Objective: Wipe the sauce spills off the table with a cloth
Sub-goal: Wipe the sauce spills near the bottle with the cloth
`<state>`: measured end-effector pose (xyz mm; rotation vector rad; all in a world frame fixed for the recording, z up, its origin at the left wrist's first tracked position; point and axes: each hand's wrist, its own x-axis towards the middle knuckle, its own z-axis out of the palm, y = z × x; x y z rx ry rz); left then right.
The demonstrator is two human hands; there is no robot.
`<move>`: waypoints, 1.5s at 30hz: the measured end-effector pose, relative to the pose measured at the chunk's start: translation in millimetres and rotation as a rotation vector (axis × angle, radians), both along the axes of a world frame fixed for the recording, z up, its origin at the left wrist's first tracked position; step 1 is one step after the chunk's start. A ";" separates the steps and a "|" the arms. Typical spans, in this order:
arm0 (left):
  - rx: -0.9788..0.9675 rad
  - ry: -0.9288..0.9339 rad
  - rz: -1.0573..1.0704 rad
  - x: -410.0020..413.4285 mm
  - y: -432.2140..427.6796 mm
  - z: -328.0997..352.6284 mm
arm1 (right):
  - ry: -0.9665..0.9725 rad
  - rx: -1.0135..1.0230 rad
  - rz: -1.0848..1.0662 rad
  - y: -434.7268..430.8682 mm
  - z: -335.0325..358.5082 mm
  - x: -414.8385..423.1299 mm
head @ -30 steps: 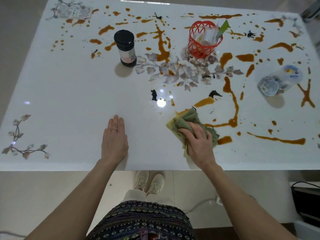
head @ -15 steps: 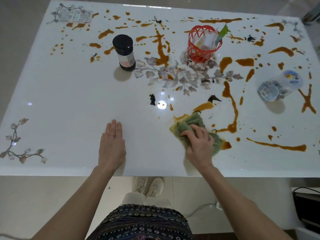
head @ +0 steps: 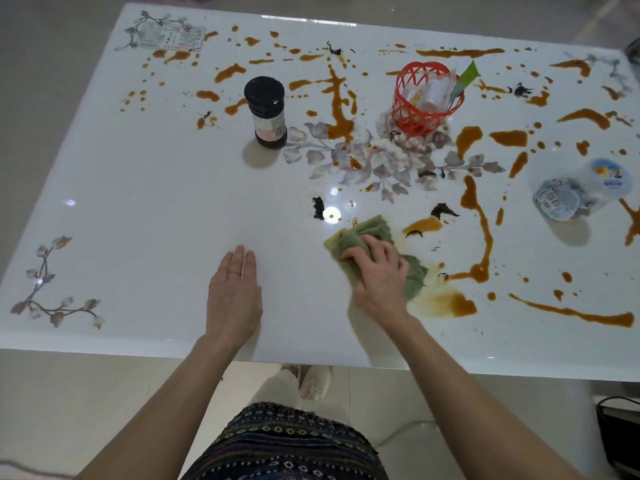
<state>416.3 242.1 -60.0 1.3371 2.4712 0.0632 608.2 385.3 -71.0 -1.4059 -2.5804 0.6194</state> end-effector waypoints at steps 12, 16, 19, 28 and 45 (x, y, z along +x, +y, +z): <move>0.009 0.015 -0.059 -33.2 32.6 14.0 | 0.039 -0.046 -0.184 14.0 5.2 -35.2; 0.051 -0.041 -0.044 -42.5 41.1 13.6 | -0.020 0.017 0.049 -21.4 -2.6 -67.7; 0.067 -0.066 -0.040 -49.3 46.9 12.9 | -0.118 0.084 0.207 -5.3 -1.4 -87.8; 0.127 -0.132 -0.022 -58.3 71.0 10.3 | -0.298 0.056 -0.249 33.5 9.6 -75.5; 0.179 -0.152 -0.037 -74.2 115.6 13.5 | -0.289 -0.068 -0.269 51.4 20.8 -141.8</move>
